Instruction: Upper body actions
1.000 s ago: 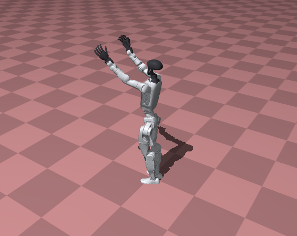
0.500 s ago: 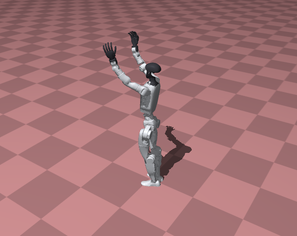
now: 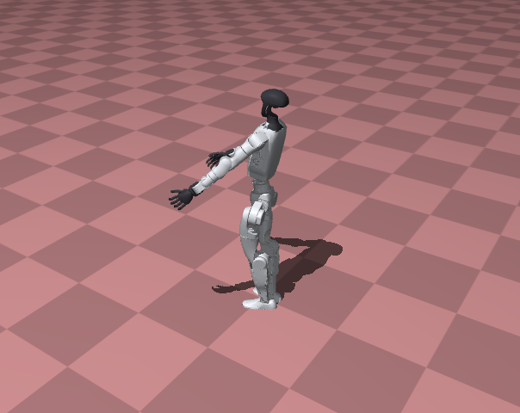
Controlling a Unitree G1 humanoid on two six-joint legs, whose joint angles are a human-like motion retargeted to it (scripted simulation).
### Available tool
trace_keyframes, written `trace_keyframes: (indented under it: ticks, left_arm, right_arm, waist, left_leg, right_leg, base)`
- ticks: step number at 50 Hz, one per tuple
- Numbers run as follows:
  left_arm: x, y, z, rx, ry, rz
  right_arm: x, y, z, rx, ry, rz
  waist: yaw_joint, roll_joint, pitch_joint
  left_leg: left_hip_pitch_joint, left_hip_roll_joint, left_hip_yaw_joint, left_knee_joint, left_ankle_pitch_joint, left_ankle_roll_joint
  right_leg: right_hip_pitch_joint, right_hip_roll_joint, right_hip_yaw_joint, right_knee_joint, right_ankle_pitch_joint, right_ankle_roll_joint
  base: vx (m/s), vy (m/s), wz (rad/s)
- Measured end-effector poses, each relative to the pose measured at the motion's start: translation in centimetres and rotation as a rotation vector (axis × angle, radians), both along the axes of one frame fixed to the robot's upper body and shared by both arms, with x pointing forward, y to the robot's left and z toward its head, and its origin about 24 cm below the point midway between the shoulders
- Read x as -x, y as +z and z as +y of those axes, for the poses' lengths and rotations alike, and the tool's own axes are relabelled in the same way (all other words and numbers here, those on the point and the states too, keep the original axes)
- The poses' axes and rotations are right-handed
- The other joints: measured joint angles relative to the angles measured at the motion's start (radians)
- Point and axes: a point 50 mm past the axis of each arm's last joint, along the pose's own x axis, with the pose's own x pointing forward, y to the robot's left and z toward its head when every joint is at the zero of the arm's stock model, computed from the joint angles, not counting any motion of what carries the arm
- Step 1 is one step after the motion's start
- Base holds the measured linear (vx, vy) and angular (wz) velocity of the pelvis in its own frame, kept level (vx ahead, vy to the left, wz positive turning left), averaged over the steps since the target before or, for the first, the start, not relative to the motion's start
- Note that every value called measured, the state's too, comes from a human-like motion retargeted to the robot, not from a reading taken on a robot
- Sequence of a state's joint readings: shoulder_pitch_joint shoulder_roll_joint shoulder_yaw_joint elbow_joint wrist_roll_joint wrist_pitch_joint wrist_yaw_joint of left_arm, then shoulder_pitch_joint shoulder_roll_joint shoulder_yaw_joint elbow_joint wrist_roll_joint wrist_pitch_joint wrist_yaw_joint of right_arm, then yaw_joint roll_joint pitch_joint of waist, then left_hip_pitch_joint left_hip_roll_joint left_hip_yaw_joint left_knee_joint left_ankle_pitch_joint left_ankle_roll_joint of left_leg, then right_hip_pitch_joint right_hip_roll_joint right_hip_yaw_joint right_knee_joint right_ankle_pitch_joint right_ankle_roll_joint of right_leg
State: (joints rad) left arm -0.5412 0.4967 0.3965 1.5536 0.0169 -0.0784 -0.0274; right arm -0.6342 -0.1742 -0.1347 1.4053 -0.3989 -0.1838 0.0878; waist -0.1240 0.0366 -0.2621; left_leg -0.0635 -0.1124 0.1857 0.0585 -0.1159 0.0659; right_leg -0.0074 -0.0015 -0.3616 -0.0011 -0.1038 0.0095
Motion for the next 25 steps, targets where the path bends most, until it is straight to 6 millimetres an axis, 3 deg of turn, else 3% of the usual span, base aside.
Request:
trace_keyframes:
  ticks: [3,7,12,15,17,20,22,23,25]
  left_arm:
    - [5.3,-4.6,-2.4,0.181,0.014,0.15]
    - [13.2,-8.6,-5.4,0.328,0.015,0.389]
    - [22.5,-10.8,-9.7,0.539,-0.049,0.709]
    - [26.7,-11.0,-11.8,0.574,-0.089,0.852]
    - [28.9,-11.0,-13.4,0.594,-0.123,0.923]
    - [31.4,-10.7,-15.7,0.661,-0.17,0.999]
    - [32.5,-10.6,-17.3,0.695,-0.189,1.03]
    - [32.9,-10.6,-18.2,0.703,-0.161,1.041]
    - [33.2,-10.6,-19.5,0.704,-0.026,1.022]
  right_arm:
    - [5.8,-4.8,-0.5,0.044,0.043,0.278]
    - [14.1,-9.1,-1.8,0.154,0.093,0.602]
    - [25.4,-11.3,-3.3,0.31,0.093,0.987]
    - [31.6,-11.5,-2.7,0.263,0.092,1.175]
    - [35.0,-11.4,-1.8,0.184,0.05,1.273]
    - [37.7,-11.1,-0.3,0.01,-0.244,1.324]
    - [37.3,-11.4,0.0,-0.138,-0.463,1.235]
    - [37.1,-11.4,-0.4,-0.159,-0.544,1.199]
    - [36.6,-11.3,-1.3,-0.134,-0.599,1.169]
  waist:
    - [-0.002,0.001,0.055]
    - [0.001,0.009,0.091]
    - [0.001,0.005,0.097]
    - [0.015,-0.008,0.09]
    - [0.201,-0.014,0.086]
    - [0.348,-0.023,0.083]
    - [0.192,-0.021,0.08]
    - [0.024,-0.017,0.086]
    - [-0.158,-0.013,0.097]
  left_leg:
    - [0.008,0.003,0.004,0.003,0.0,-0.001]
    - [-0.002,0.009,0.016,0.007,-0.002,-0.003]
    - [-0.021,0.01,0.023,0.007,-0.002,-0.007]
    - [-0.029,0.008,0.034,0.005,-0.003,-0.008]
    - [-0.015,0.06,0.21,-0.006,-0.026,-0.024]
    - [-0.003,0.102,0.356,-0.009,-0.045,-0.039]
    - [-0.025,0.099,0.188,0.037,-0.058,-0.065]
    - [-0.046,0.058,0.028,0.054,-0.045,-0.062]
    - [-0.049,0.008,-0.128,0.05,-0.021,-0.055]
  right_leg:
    - [0.004,-0.002,0.002,0.004,0.005,0.0]
    - [-0.012,-0.003,0.013,0.006,0.012,-0.001]
    - [-0.033,-0.009,0.018,0.002,0.017,-0.001]
    - [-0.044,-0.013,0.03,0.005,0.016,0.0]
    - [-0.068,-0.003,0.209,0.038,0.003,0.028]
    - [-0.062,0.024,0.346,0.033,-0.006,0.038]
    - [-0.071,-0.035,0.187,0.046,-0.012,0.059]
    - [-0.067,-0.069,0.028,0.04,0.0,0.049]
    - [-0.046,-0.079,-0.132,0.011,0.014,0.022]
  base:
    - [-0.12,-0.02,-0.08]
    - [-0.04,0.0,-0.08]
    - [0.03,-0.02,-0.01]
    - [0.1,-0.05,-0.68]
    - [0.09,-0.03,-3.8]
    - [0.08,-0.02,-2.09]
    - [0.05,0.01,4.04]
    - [0.06,0.02,6.22]
    - [0.02,0.03,3.92]
